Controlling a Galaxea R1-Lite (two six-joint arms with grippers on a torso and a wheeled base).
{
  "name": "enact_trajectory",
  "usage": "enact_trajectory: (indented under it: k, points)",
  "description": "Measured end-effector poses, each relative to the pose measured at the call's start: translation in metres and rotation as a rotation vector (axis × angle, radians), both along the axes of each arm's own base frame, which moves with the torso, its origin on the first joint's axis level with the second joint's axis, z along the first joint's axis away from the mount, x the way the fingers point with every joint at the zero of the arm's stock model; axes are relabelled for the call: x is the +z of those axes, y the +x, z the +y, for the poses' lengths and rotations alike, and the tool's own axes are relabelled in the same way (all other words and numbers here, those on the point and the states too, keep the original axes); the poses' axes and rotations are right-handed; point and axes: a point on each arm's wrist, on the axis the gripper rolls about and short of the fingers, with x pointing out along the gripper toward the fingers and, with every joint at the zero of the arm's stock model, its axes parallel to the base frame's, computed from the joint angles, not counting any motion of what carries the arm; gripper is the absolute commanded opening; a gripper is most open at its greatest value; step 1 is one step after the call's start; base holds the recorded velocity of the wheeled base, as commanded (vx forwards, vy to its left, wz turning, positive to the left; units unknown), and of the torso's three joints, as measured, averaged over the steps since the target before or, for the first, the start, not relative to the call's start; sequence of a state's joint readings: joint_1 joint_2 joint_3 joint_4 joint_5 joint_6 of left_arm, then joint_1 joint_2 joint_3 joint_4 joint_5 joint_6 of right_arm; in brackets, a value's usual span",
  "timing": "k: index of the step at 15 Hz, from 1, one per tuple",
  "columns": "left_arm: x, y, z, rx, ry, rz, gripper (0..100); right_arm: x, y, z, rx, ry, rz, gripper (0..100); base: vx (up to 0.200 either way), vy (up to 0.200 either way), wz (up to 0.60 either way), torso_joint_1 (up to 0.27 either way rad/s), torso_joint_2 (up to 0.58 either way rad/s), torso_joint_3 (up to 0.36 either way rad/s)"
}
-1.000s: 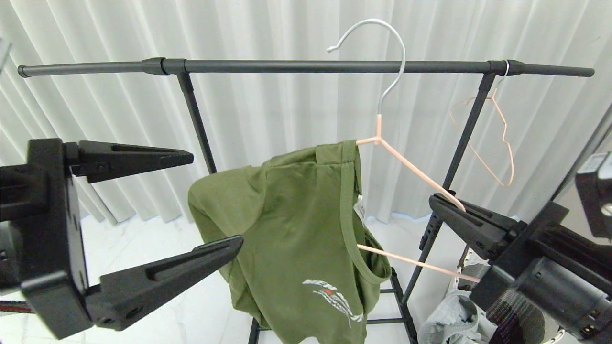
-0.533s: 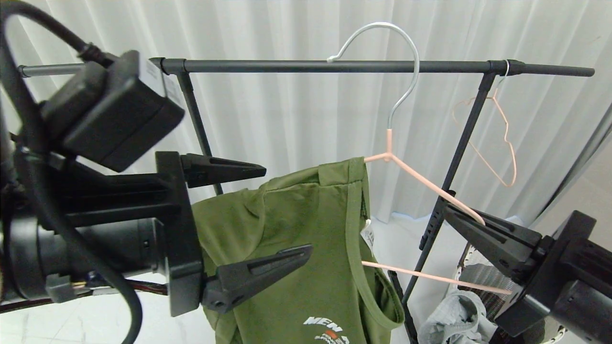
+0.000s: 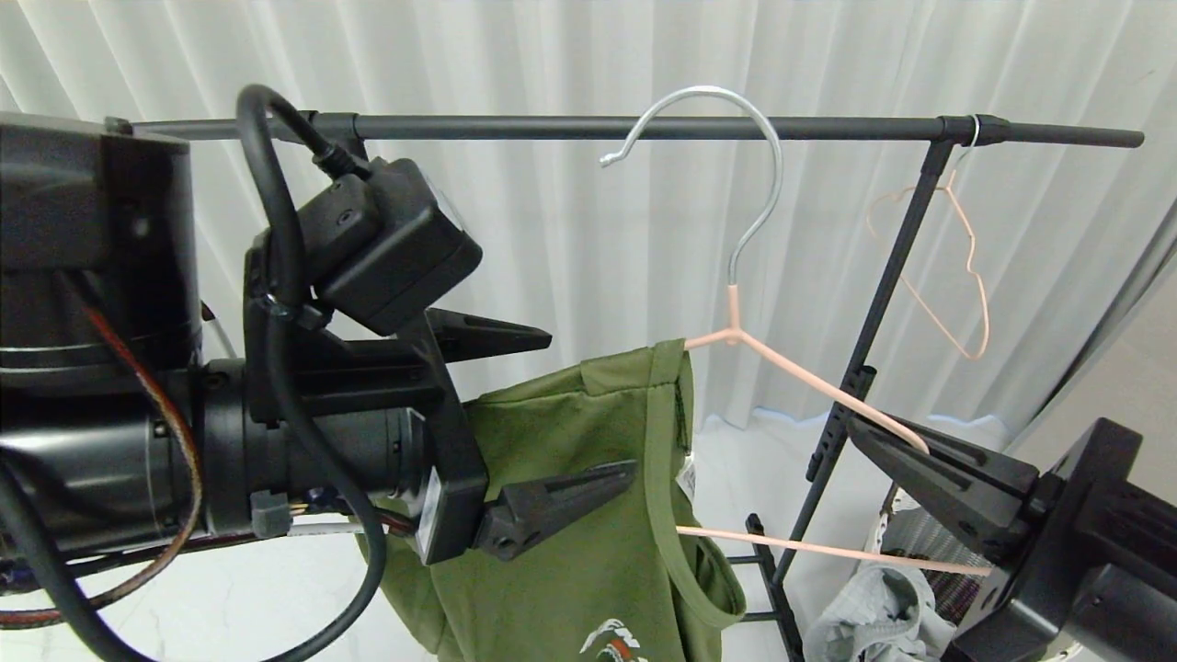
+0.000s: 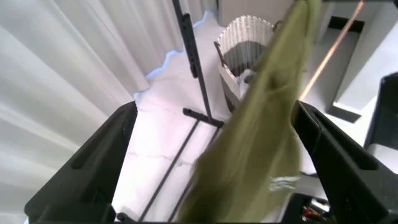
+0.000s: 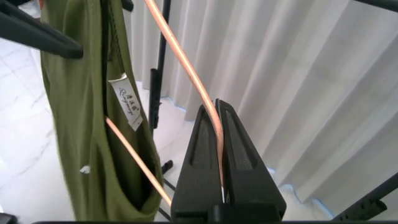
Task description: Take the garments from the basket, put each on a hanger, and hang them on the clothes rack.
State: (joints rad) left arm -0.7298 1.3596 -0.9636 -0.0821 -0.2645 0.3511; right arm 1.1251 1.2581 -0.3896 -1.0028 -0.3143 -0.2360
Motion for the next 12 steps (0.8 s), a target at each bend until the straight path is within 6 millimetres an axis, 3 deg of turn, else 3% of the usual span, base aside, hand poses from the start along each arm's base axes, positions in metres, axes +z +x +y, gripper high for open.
enact_trajectory:
  k: [2, 3, 12]
  points:
    - [-0.003, 0.002, -0.002, -0.012, 0.017, -0.007, 100, 0.0, 0.0, 0.0, 0.0, 0.0, -0.001, 0, 0.0, 0.0, 0.0, 0.0, 0.0, 0.0]
    - [-0.004, 0.003, -0.003, -0.019, 0.019, -0.003, 0, 0.0, 0.0, 0.0, 0.0, -0.001, -0.002, 0, 0.0, 0.0, 0.0, 0.0, 0.0, 0.0]
    - [-0.008, 0.011, -0.001, -0.013, 0.051, -0.028, 0, 0.004, 0.001, 0.001, -0.017, -0.006, -0.023, 0, 0.0, 0.0, 0.0, 0.0, 0.0, 0.0]
